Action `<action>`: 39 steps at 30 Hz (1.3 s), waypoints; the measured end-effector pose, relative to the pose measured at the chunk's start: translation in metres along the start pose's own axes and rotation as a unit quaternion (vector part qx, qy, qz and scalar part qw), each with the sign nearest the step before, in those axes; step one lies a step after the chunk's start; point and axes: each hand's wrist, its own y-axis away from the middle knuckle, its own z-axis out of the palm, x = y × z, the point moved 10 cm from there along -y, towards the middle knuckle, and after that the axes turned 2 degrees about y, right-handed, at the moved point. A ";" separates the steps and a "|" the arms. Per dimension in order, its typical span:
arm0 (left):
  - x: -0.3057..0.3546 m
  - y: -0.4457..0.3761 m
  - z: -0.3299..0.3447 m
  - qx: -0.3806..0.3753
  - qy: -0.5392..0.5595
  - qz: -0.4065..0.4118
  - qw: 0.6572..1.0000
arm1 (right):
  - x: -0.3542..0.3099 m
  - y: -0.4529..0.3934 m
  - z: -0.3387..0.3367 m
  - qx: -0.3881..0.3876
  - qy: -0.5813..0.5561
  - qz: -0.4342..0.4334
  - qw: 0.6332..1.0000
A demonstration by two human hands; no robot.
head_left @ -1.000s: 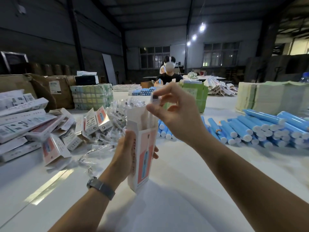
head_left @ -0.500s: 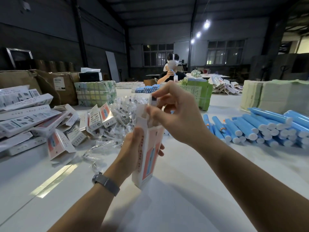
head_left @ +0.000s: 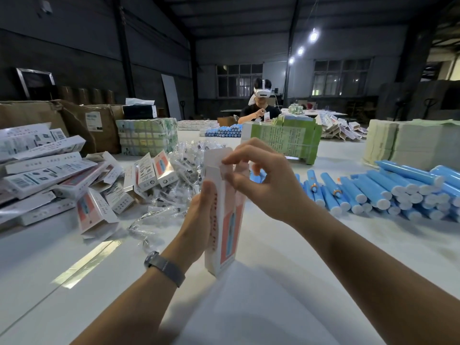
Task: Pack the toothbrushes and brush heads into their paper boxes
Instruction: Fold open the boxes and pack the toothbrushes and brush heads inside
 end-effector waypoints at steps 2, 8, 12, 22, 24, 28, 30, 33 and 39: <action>-0.001 -0.001 -0.002 0.003 -0.011 0.007 1.000 | 0.014 0.002 0.002 -0.014 -0.118 0.053 0.992; 0.021 0.002 -0.019 0.098 -0.067 0.115 0.986 | 0.035 0.010 0.003 0.009 -0.262 0.108 0.959; 0.039 0.009 -0.015 0.103 -0.122 0.204 0.966 | 0.041 0.011 0.000 0.027 -0.249 0.112 0.962; 0.027 0.008 -0.006 0.083 -0.121 0.167 0.975 | 0.041 0.009 -0.003 0.040 -0.247 0.111 0.962; 0.028 0.008 -0.007 0.088 -0.120 0.162 0.976 | 0.039 0.009 -0.005 0.039 -0.220 0.110 0.969; 0.030 0.009 -0.008 0.101 -0.097 0.155 0.978 | 0.034 0.008 0.002 0.005 -0.152 0.094 0.984; 0.029 0.010 -0.008 0.107 -0.092 0.150 0.979 | 0.031 0.008 0.006 -0.004 -0.133 0.085 0.987; 0.029 0.011 -0.006 0.107 -0.099 0.163 0.976 | 0.031 0.007 0.005 -0.005 -0.144 0.083 0.986; 0.031 0.014 0.000 0.111 -0.106 0.197 0.968 | 0.028 0.003 0.002 -0.016 -0.195 0.079 0.978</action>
